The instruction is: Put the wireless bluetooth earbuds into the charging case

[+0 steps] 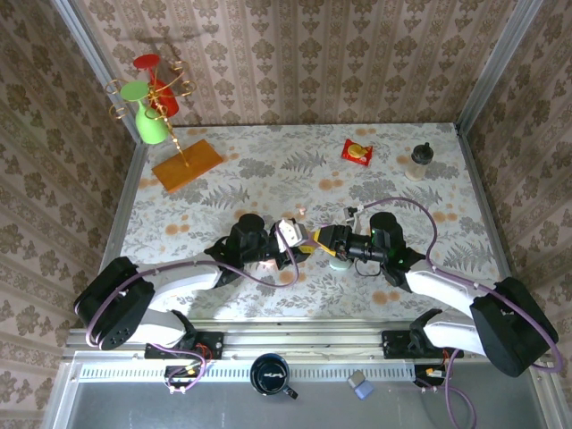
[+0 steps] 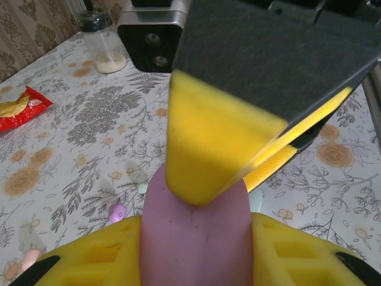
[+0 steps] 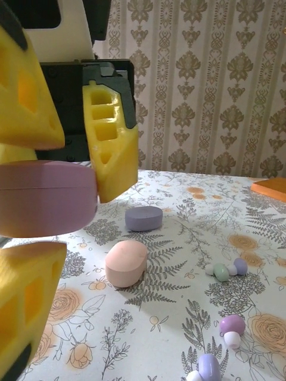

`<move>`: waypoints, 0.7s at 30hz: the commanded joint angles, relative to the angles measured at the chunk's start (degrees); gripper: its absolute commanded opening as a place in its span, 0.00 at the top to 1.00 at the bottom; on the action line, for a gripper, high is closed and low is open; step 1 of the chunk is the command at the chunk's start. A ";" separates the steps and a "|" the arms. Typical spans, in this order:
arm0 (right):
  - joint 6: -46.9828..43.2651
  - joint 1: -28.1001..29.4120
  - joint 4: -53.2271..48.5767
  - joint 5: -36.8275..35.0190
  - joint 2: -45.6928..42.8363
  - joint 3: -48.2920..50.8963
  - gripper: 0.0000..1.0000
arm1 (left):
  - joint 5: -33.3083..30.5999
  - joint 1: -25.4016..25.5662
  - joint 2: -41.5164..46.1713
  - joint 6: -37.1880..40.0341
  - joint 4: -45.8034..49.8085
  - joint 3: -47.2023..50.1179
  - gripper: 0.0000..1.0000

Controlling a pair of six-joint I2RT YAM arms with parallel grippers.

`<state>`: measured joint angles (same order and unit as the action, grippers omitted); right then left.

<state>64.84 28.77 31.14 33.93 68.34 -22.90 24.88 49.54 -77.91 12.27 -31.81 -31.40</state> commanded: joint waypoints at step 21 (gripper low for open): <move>7.65 -5.49 9.46 2.22 0.24 0.25 0.90 | -2.54 0.92 1.26 -6.69 -4.89 -1.17 0.24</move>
<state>69.56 24.32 35.18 34.35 68.29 -22.87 22.63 50.22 -77.89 5.69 -32.42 -33.39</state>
